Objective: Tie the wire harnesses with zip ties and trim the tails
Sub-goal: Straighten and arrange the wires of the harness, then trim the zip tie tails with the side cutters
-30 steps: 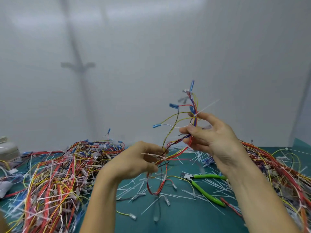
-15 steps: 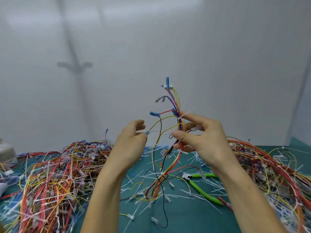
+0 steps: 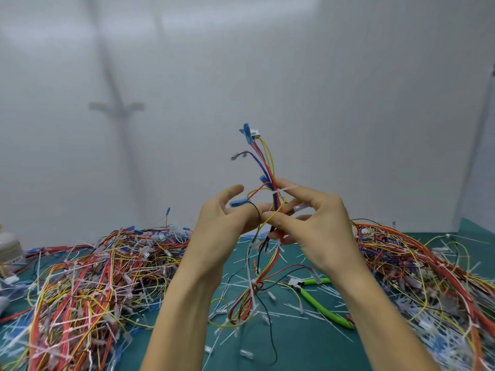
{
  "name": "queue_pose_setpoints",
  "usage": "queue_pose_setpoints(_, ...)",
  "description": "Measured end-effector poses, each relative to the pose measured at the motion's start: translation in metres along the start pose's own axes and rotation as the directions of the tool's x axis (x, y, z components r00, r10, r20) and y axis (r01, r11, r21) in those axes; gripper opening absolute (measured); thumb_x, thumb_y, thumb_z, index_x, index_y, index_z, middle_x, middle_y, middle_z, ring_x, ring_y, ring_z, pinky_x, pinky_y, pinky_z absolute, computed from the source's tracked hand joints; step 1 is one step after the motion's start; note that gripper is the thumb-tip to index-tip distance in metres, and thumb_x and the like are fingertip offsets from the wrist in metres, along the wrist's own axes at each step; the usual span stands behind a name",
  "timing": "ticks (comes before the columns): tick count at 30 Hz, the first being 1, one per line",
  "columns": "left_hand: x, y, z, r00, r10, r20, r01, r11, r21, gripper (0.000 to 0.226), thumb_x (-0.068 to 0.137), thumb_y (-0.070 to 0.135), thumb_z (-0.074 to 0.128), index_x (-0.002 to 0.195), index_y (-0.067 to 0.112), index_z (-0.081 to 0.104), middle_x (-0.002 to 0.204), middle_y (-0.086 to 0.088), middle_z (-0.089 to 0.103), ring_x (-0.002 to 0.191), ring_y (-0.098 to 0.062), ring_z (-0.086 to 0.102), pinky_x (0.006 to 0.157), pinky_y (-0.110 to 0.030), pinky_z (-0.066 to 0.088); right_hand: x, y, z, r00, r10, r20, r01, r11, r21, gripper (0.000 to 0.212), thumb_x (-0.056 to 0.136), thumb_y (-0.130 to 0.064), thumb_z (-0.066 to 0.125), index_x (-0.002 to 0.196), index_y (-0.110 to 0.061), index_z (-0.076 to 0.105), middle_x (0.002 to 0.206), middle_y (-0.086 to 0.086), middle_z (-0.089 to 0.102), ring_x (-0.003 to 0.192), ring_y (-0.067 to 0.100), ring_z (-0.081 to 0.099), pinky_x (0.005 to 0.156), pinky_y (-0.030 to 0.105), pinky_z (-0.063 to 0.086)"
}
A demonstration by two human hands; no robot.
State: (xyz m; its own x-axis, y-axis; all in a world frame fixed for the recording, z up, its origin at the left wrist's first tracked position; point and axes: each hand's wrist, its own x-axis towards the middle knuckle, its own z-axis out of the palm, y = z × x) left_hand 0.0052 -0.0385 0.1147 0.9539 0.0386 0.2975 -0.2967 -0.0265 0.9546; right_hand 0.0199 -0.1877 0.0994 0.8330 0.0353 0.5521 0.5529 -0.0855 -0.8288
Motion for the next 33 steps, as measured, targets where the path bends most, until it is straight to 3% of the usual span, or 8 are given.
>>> queue_pose_setpoints(5, 0.000, 0.000, -0.002, 0.986, 0.026, 0.167, 0.006, 0.982, -0.187, 0.058, 0.070, 0.010, 0.056, 0.128, 0.009, 0.053, 0.108, -0.010, 0.075, 0.106, -0.029, 0.070, 0.097, -0.042, 0.052, -0.004, 0.001, 0.010, 0.983, -0.098, -0.158, 0.043, 0.947, -0.319, 0.049, 0.069, -0.037, 0.086, 0.107, -0.039, 0.055, 0.074, -0.013, 0.069, 0.065, 0.003, 0.066, 0.068, 0.035, 0.058)
queue_pose_setpoints(9, 0.002, -0.007, 0.005, 0.999, 0.040, -0.025, -0.044, 0.980, -0.195, 0.035, 0.077, 0.005, 0.077, 0.111, 0.007, 0.066, 0.089, -0.008, 0.076, 0.081, -0.022, 0.073, 0.064, -0.022, 0.055, -0.008, -0.003, 0.016, 0.981, -0.174, -0.081, 0.119, 0.883, -0.454, 0.036, 0.072, -0.039, 0.081, 0.094, -0.033, 0.053, 0.072, -0.014, 0.069, 0.068, 0.007, 0.065, 0.063, 0.034, 0.053)
queue_pose_setpoints(13, 0.006, -0.012, -0.001, 0.996, -0.006, -0.090, -0.015, 0.973, -0.229, 0.025, 0.082, 0.008, 0.074, 0.107, 0.006, 0.069, 0.095, -0.016, 0.076, 0.086, -0.032, 0.073, 0.074, -0.034, 0.060, -0.003, -0.009, 0.002, 0.993, -0.023, 0.120, 0.052, 0.968, -0.244, 0.017, 0.081, -0.038, 0.074, 0.095, -0.036, 0.064, 0.076, -0.011, 0.073, 0.068, 0.007, 0.069, 0.059, 0.026, 0.052)
queue_pose_setpoints(17, 0.009, -0.012, -0.013, 0.997, 0.020, -0.072, -0.038, 0.963, -0.266, 0.024, 0.083, 0.002, 0.068, 0.106, 0.007, 0.068, 0.094, -0.011, 0.077, 0.070, -0.020, 0.072, 0.064, -0.023, 0.056, 0.009, 0.006, -0.021, 0.989, 0.141, 0.040, -0.124, 0.952, -0.281, 0.010, 0.096, -0.036, 0.058, 0.094, -0.029, 0.064, 0.075, -0.011, 0.074, 0.058, 0.010, 0.068, 0.053, 0.030, 0.052)
queue_pose_setpoints(20, 0.009, -0.012, -0.018, 0.997, 0.024, -0.079, -0.049, 0.939, -0.340, 0.027, 0.082, 0.000, 0.067, 0.107, 0.008, 0.064, 0.094, -0.008, 0.076, 0.077, -0.024, 0.074, 0.067, -0.024, 0.058, 0.012, 0.037, -0.037, 0.939, 0.333, 0.090, -0.147, 0.621, -0.770, 0.011, 0.098, -0.025, 0.055, 0.097, -0.027, 0.066, 0.084, -0.005, 0.074, 0.078, 0.014, 0.069, 0.076, 0.037, 0.056)
queue_pose_setpoints(23, 0.007, -0.010, -0.019, 0.999, 0.039, -0.031, -0.049, 0.878, -0.476, 0.039, 0.070, -0.008, 0.073, 0.104, 0.006, 0.060, 0.083, -0.007, 0.070, 0.079, -0.029, 0.073, 0.072, -0.031, 0.059, 0.008, 0.071, -0.040, 0.821, 0.560, 0.108, -0.064, 0.278, -0.958, 0.024, 0.094, -0.013, 0.055, 0.111, -0.026, 0.067, 0.122, 0.006, 0.064, 0.110, 0.027, 0.062, 0.092, 0.042, 0.052)
queue_pose_setpoints(27, 0.008, -0.007, -0.021, 0.998, 0.058, 0.016, -0.044, 0.883, -0.468, 0.045, 0.073, -0.018, 0.060, 0.112, 0.003, 0.060, 0.086, -0.010, 0.065, 0.073, -0.022, 0.068, 0.078, -0.037, 0.060, 0.002, 0.097, -0.032, 0.780, 0.621, 0.080, -0.040, 0.177, -0.983, 0.035, 0.092, -0.004, 0.052, 0.120, -0.022, 0.063, 0.128, 0.008, 0.060, 0.115, 0.030, 0.059, 0.091, 0.041, 0.050)
queue_pose_setpoints(33, 0.005, -0.002, -0.026, 0.991, -0.035, 0.130, 0.098, 0.847, -0.523, 0.045, 0.078, 0.029, 0.066, 0.114, 0.002, 0.067, 0.090, -0.012, 0.068, 0.073, -0.022, 0.067, 0.086, -0.043, 0.057, -0.007, 0.122, -0.018, 0.807, 0.584, 0.083, 0.005, 0.133, -0.991, 0.034, 0.094, -0.006, 0.047, 0.125, -0.017, 0.055, 0.129, 0.011, 0.058, 0.121, 0.031, 0.052, 0.093, 0.041, 0.044)
